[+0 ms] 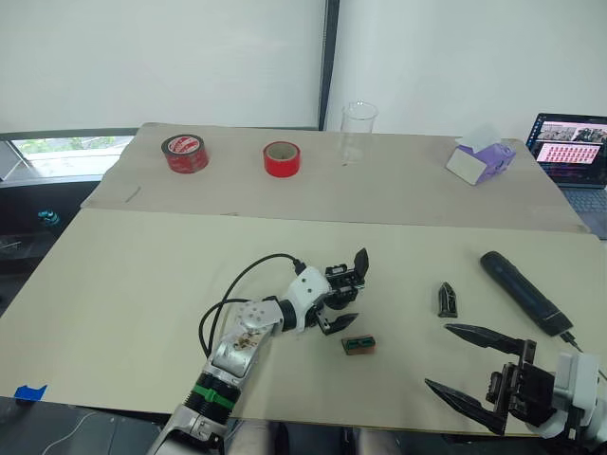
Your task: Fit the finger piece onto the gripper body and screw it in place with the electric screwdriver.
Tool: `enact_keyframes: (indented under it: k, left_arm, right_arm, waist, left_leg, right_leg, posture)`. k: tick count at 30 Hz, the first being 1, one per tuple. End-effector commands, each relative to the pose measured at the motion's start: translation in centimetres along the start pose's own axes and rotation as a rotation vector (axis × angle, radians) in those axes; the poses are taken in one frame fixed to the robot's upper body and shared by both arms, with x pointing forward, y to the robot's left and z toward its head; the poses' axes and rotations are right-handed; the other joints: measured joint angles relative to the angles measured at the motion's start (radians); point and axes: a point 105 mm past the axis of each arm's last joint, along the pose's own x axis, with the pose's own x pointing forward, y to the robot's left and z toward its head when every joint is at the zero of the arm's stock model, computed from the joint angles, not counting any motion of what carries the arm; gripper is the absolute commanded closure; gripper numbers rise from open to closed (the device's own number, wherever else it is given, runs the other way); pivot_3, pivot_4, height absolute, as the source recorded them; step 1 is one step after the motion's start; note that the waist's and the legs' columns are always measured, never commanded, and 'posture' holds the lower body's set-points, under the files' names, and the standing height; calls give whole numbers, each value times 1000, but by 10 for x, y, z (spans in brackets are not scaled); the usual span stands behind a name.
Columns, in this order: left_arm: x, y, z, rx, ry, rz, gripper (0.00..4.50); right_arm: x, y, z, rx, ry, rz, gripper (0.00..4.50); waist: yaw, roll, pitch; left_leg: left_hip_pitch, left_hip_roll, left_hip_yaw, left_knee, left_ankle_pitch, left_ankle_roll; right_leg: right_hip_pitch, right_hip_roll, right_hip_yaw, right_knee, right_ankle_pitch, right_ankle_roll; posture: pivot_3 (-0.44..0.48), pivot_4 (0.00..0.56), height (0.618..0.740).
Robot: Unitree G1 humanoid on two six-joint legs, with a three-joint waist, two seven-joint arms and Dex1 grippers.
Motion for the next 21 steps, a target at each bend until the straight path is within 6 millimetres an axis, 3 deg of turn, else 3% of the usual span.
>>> enact_keyframes:
  k: [1,8,15,20,21]
  left_arm:
    - [-9,10,8,47,-27,-98,66]
    - [-15,33,-1,126,44,-290,66]
    - [7,30,8,122,-2,-407,66]
    - [11,28,5,134,6,-424,66]
    - [11,30,4,138,11,-408,291]
  right_arm:
    - [-1,-2,10,-41,-24,0,0]
    - [-2,-4,9,-41,-18,-28,0]
    - [-1,0,8,-36,-16,-51,0]
    - [-2,5,9,-33,-12,-67,0]
    - [-2,5,9,-33,-11,-69,0]
  waist:
    - [-2,0,0]
    - [2,0,0]
    - [1,-1,0]
    - [-2,-1,0]
    - [-2,-1,0]
  left_leg:
    - [0,0,0,0,0,0]
    - [-1,-1,1,0,0,0]
    - [-3,-2,1,2,-1,1]
    - [-3,-2,1,2,0,1]
    - [-3,-1,1,2,0,1]
  right_leg:
    - [0,0,0,0,0,0]
    - [-1,0,0,0,0,0]
    - [-1,0,-1,-1,2,3]
    - [-1,1,-1,0,2,3]
    - [-1,1,-1,0,2,3]
  posture:
    - [0,150,740]
    - [0,150,740]
    - [0,150,740]
    - [0,150,740]
    - [0,150,740]
